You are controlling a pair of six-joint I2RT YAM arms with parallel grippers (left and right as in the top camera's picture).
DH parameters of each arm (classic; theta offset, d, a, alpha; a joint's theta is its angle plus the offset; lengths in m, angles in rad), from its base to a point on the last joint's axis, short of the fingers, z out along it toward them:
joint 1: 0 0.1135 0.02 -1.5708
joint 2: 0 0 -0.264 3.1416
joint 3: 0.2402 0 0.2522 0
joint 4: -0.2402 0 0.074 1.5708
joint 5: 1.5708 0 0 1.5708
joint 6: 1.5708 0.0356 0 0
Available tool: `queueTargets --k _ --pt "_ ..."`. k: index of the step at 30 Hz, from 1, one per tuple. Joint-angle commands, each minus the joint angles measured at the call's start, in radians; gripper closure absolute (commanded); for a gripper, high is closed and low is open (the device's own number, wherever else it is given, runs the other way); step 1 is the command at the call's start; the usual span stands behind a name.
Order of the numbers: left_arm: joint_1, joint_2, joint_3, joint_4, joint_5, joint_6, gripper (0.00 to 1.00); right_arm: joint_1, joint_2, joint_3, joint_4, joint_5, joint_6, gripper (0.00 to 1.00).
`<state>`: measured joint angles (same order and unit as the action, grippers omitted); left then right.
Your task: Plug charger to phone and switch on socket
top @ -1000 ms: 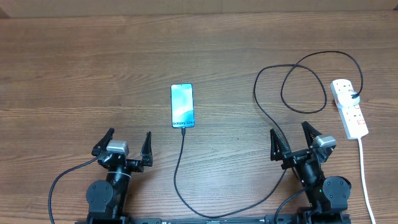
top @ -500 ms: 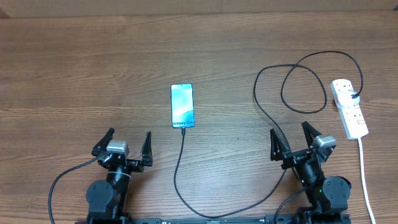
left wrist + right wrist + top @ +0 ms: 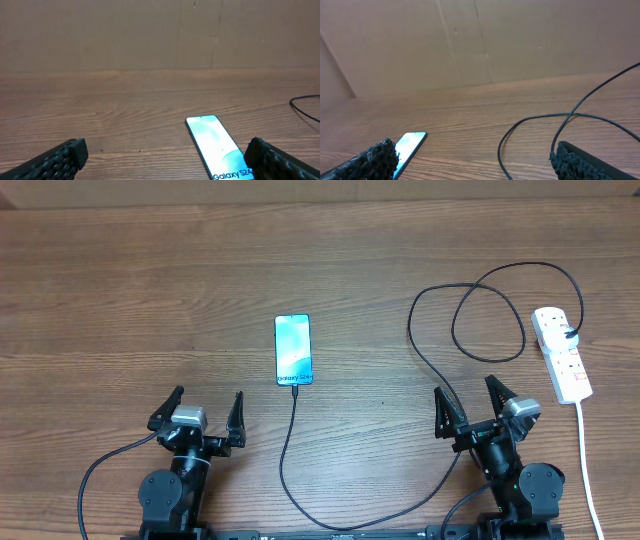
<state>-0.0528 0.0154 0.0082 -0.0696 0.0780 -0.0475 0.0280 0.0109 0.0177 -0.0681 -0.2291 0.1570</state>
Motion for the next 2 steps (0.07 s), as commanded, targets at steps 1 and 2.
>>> queueTargets --k 1,2 --pt "-0.007 -0.011 -0.003 -0.004 -0.008 0.026 0.00 0.005 -0.008 -0.010 0.006 0.000 -0.002 0.00" --pt "-0.007 -0.011 -0.003 -0.004 -0.008 0.025 0.00 0.005 -0.008 -0.010 0.006 0.000 -0.002 0.00"
